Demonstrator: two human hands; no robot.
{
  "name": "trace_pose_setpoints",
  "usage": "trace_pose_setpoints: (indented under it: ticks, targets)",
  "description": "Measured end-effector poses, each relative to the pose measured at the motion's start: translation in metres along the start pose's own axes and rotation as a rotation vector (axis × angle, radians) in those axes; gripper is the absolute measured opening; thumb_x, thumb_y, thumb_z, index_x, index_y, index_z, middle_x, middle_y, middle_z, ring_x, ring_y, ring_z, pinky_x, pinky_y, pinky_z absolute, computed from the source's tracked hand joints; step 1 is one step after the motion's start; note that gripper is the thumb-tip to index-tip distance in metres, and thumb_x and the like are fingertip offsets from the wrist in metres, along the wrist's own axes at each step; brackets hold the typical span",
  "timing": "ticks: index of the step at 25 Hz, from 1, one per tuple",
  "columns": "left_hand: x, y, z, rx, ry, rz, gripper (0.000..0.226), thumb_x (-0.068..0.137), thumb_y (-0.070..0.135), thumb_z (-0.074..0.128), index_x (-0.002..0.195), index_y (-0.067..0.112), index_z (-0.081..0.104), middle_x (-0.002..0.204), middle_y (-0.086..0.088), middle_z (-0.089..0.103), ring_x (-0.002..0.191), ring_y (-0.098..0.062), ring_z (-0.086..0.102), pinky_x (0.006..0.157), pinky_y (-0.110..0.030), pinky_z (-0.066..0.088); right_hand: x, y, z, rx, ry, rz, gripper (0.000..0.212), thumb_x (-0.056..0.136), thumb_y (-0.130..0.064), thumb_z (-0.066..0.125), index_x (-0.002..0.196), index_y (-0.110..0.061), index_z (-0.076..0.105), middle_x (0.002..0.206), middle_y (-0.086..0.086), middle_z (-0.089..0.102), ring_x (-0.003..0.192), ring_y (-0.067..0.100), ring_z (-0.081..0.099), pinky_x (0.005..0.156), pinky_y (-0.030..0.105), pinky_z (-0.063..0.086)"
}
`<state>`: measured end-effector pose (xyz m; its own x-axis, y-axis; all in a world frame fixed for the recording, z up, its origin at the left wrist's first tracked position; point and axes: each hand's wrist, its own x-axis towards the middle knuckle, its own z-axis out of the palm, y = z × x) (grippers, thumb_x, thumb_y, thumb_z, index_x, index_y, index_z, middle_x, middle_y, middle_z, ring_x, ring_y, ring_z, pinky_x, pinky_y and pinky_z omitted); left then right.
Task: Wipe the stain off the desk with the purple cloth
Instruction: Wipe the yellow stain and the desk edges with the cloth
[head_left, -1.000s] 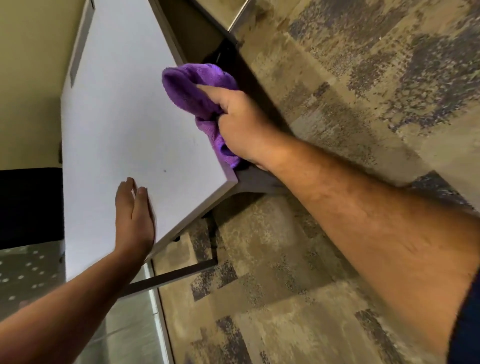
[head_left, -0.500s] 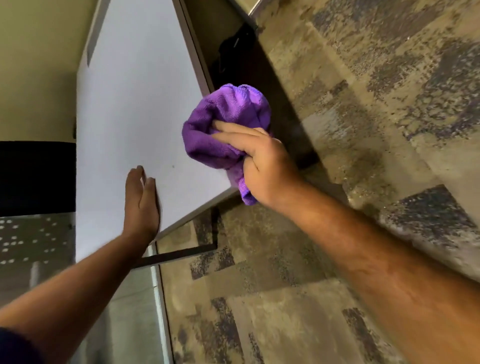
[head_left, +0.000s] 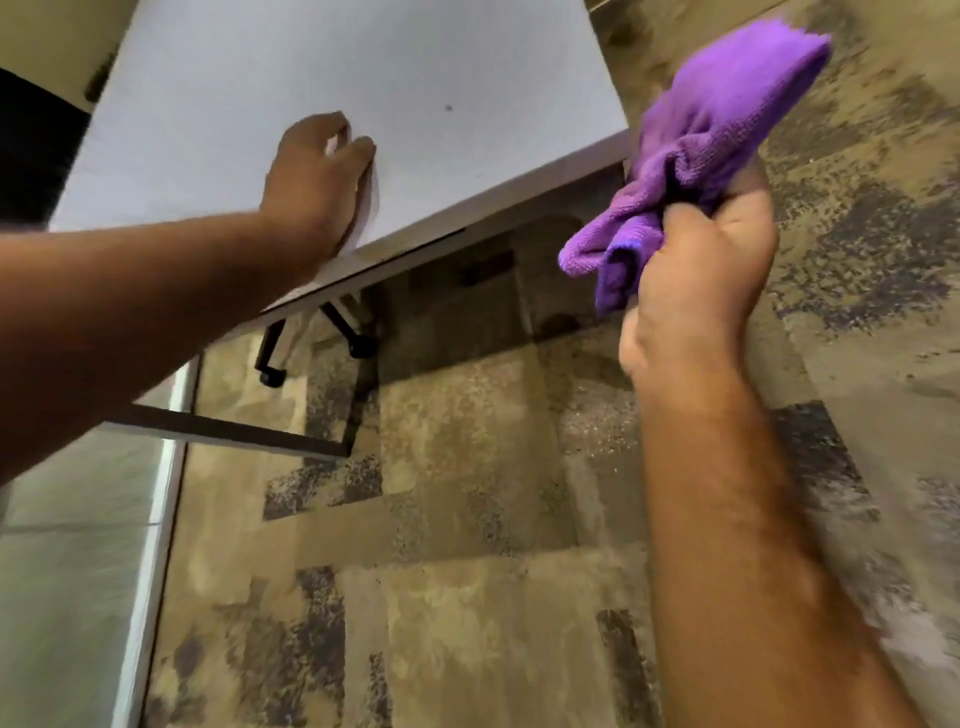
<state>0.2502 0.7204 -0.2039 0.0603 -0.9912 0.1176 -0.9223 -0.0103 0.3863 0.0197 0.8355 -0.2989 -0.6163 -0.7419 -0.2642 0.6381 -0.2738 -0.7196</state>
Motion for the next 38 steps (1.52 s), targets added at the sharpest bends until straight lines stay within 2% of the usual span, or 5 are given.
trace_pose_setpoints:
  ticks: [4, 16, 29, 35, 38]
  targets:
    - [0.007, -0.049, -0.032, 0.221, -0.262, 0.322, 0.054, 0.111, 0.046, 0.033, 0.161, 0.025, 0.037, 0.168, 0.004, 0.034, 0.158, -0.011, 0.022, 0.125, -0.022, 0.011, -0.028, 0.023, 0.012, -0.162, 0.025, -0.183, 0.053, 0.087, 0.009, 0.056, 0.138, -0.001, 0.062, 0.135, 0.014, 0.07, 0.122, 0.018, 0.066, 0.115, 0.045, 0.05]
    - [0.021, -0.08, -0.027, -0.005, -0.111, 0.415, 0.046, 0.108, 0.037, 0.04, 0.149, 0.023, 0.058, 0.161, 0.002, 0.048, 0.151, -0.009, 0.039, 0.123, -0.019, 0.025, -0.118, 0.135, 0.087, -0.563, 0.067, -0.663, 0.048, 0.089, 0.017, 0.049, 0.134, 0.008, 0.064, 0.155, 0.033, 0.047, 0.143, 0.029, 0.044, 0.118, 0.012, 0.028]
    - [0.015, -0.076, -0.032, -0.026, -0.196, 0.485, 0.041, 0.106, 0.035, 0.046, 0.141, 0.023, 0.064, 0.149, -0.006, 0.061, 0.141, -0.023, 0.053, 0.12, -0.045, 0.039, -0.123, 0.115, 0.097, -1.284, -0.08, -0.747, 0.063, 0.101, -0.043, 0.053, 0.161, -0.035, 0.035, 0.171, 0.002, 0.034, 0.151, 0.035, 0.039, 0.117, 0.069, 0.029]
    - [0.011, -0.072, -0.032, 0.019, -0.116, 0.43, 0.048, 0.105, 0.036, 0.042, 0.148, 0.021, 0.059, 0.161, -0.004, 0.049, 0.152, -0.017, 0.04, 0.124, -0.023, 0.025, 0.006, 0.038, 0.046, -0.836, 0.008, -0.854, 0.035, 0.106, -0.024, 0.053, 0.131, -0.007, 0.071, 0.154, 0.027, 0.051, 0.144, 0.039, 0.049, 0.118, 0.013, 0.028]
    - [0.012, -0.072, -0.032, 0.004, -0.106, 0.412, 0.047, 0.107, 0.034, 0.041, 0.149, 0.024, 0.058, 0.162, -0.001, 0.048, 0.152, -0.013, 0.038, 0.122, -0.02, 0.022, 0.018, 0.03, 0.043, -0.681, -0.128, -0.726, 0.035, 0.104, -0.021, 0.055, 0.129, -0.001, 0.07, 0.143, 0.021, 0.061, 0.135, 0.027, 0.057, 0.112, 0.013, 0.036]
